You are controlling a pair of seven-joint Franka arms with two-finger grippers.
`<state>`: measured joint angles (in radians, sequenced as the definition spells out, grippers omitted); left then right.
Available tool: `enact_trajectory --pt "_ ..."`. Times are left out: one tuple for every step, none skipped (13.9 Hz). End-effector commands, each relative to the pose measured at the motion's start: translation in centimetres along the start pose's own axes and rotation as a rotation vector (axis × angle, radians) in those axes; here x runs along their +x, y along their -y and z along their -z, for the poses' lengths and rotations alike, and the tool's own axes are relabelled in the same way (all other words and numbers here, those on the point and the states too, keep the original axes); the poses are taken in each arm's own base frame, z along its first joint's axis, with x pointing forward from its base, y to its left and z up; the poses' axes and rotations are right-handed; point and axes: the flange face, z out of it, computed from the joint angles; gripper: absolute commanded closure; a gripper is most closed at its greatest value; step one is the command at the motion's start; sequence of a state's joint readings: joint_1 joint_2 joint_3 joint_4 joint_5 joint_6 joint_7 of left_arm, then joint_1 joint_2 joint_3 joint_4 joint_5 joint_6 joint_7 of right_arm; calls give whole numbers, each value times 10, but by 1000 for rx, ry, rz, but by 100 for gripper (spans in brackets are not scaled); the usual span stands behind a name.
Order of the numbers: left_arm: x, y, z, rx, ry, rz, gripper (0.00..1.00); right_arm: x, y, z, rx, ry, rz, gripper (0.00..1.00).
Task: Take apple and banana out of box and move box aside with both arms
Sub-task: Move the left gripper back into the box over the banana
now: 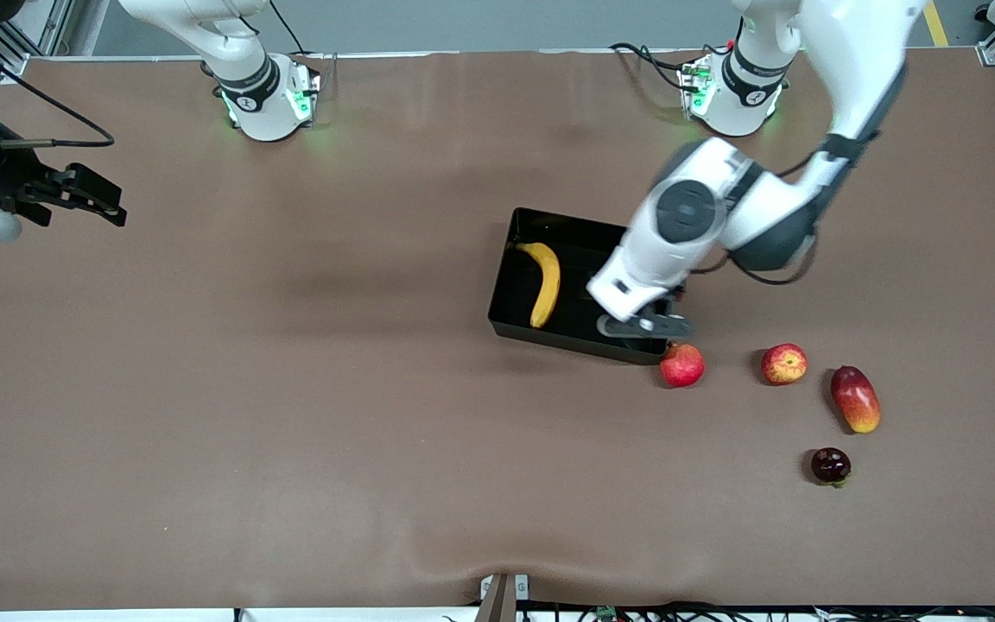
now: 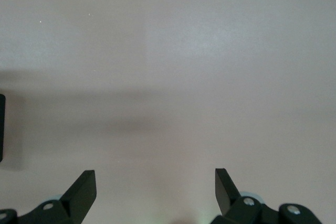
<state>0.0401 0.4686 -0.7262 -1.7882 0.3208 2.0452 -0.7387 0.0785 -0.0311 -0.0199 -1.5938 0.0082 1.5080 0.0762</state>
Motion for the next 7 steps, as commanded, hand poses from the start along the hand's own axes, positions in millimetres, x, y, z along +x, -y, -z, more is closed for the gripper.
enact_trajectory --pt "-2 -28 -30 26 -6 21 0 2 5 -2 -15 -1 -11 0" --pt "-10 -48 -41 18 -11 16 0 2 5 -3 -15 2 -11 0" --pt "-20 -68 -51 1 -14 14 0 3 6 -4 -16 4 -9 0" --pt "-28 -82 -63 -12 -9 19 0 3 6 -4 -16 4 -9 0" --pt "-28 -87 -72 -18 -20 23 0 3 6 -4 -16 4 -9 0" --pt "-28 -88 -80 -10 -31 23 0 3 6 -4 -16 4 -9 0" --pt "-29 -90 -92 -1 -25 19 0 3 6 -4 -16 4 -9 0"
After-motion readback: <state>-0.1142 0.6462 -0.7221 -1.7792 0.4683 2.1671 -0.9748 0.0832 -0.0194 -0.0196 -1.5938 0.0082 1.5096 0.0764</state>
